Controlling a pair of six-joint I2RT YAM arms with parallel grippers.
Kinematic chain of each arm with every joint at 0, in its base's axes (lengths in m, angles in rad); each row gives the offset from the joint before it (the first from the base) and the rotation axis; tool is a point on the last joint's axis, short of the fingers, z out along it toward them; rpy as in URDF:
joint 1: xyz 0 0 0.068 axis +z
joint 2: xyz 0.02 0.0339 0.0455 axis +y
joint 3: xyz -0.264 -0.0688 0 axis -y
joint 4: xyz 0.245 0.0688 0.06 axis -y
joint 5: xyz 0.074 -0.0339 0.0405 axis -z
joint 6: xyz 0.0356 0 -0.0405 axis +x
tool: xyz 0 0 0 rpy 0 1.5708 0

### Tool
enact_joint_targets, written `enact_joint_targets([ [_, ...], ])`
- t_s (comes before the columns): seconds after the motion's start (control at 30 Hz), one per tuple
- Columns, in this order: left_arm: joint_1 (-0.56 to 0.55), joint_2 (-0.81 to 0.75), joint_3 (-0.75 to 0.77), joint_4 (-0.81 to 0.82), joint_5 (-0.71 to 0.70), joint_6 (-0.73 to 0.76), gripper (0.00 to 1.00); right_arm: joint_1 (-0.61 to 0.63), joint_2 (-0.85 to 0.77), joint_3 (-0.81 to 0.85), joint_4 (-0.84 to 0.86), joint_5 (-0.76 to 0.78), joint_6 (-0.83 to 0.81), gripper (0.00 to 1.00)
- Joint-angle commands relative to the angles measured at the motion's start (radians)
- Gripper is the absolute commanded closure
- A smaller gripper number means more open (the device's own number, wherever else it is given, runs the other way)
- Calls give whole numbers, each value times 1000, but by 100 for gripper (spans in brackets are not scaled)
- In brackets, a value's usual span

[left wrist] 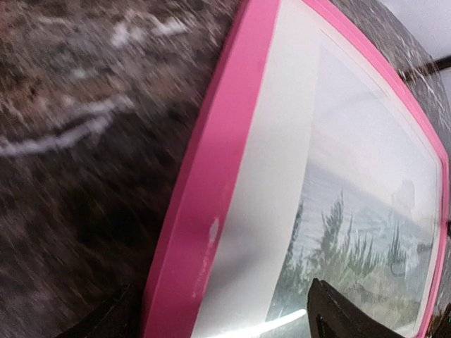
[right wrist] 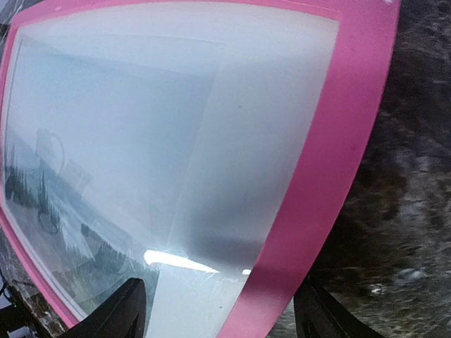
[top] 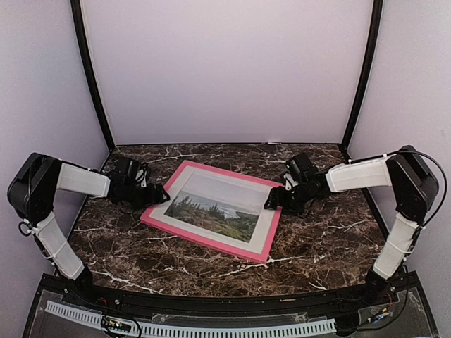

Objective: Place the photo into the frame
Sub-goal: Rotate the photo frame at the center of the board.

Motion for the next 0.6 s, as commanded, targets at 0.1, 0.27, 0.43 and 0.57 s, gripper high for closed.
enact_joint_targets([
  [0.1,-278,-268,-311,64,28,-235,18,-45,-35,-30,6,93,-51,27],
  [0.27,-397,-434,-398,3,-49,-294,18,-78,-10,7,-27,156,-135,27],
  [0.43,-402,-628,-380,-202,-215,-240,11,-84,-92,29,-98,327,-193,26],
  [0.57,-401,-721,-303,-318,-436,-158,3,-82,-237,-11,-119,432,-229,25],
])
